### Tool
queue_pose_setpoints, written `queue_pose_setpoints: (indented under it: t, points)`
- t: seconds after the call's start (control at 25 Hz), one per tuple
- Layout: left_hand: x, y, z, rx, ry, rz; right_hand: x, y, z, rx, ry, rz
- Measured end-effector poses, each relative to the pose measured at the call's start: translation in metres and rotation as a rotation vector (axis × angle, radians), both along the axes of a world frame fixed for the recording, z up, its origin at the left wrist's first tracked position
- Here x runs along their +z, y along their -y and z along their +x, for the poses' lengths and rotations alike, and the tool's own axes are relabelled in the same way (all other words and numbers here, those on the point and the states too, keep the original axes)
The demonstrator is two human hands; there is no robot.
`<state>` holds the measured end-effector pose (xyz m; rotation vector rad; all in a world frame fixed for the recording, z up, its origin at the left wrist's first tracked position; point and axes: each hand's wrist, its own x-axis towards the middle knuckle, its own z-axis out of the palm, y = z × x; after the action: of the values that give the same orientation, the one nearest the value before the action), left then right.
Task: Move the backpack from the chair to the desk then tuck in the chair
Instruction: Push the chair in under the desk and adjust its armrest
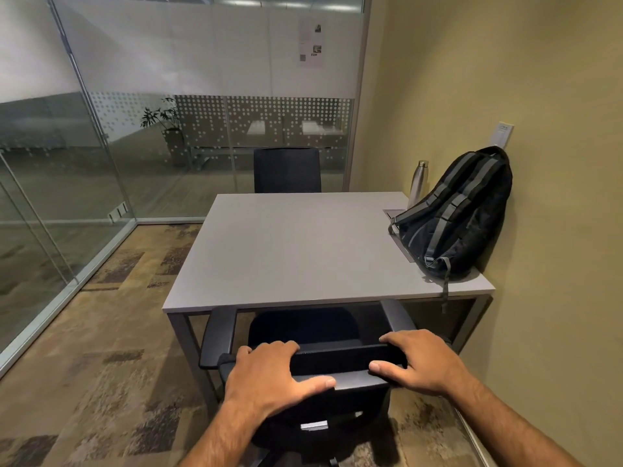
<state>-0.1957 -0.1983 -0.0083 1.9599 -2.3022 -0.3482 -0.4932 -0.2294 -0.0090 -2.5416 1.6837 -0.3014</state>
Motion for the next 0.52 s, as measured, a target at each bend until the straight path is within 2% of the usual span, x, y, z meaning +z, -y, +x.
queue_pose_setpoints:
  t: [0.2,0.52]
  points:
    - [0.002,0.021,0.015,0.012,-0.030,-0.044,-0.006,0.018,0.013,0.013,0.005,0.000]
    - [-0.001,0.001,0.014,0.003,-0.010,-0.052,-0.012,0.000,0.011,0.025,0.025,-0.045]
